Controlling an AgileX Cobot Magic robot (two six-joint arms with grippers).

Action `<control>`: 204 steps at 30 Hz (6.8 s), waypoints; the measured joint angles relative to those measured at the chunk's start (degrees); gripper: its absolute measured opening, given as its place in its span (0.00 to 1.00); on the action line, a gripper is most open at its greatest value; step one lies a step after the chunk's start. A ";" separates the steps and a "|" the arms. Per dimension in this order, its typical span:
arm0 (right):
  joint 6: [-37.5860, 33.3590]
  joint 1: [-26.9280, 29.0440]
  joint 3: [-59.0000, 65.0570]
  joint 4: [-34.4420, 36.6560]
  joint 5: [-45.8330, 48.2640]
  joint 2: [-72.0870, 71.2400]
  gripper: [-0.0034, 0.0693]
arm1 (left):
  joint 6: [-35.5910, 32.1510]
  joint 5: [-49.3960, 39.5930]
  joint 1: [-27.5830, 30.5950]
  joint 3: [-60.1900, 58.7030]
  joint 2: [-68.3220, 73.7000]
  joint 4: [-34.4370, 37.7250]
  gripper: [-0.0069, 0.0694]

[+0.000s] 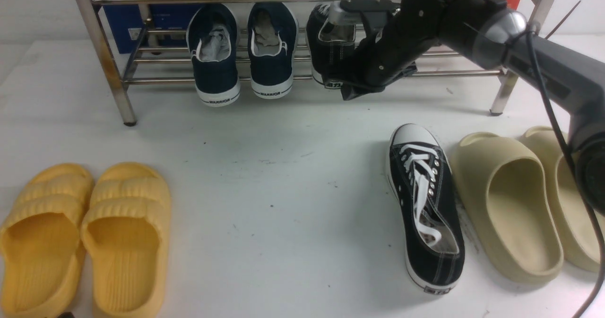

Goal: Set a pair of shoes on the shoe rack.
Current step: Use the right arm to put a shoe into the shoe rack, then use the right arm to grab the shoe closest to it, then use the right arm to put a shoe into the shoe rack

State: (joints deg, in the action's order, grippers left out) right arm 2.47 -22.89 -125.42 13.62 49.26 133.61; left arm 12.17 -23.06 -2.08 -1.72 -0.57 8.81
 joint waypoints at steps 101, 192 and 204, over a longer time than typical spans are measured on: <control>1.70 1.71 3.67 -10.87 10.32 -7.06 0.21 | 0.00 0.00 0.00 0.00 0.00 0.00 0.40; -11.91 1.74 -10.35 -12.86 22.18 -9.07 0.53 | 0.00 0.00 0.00 0.00 0.00 0.00 0.40; -0.75 1.74 15.23 -7.42 22.12 -25.06 0.06 | 0.00 0.00 0.00 0.00 0.00 0.00 0.40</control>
State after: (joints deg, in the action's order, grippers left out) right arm 1.71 -21.15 -110.19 6.20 71.38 108.55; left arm 12.17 -23.06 -2.08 -1.72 -0.57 8.81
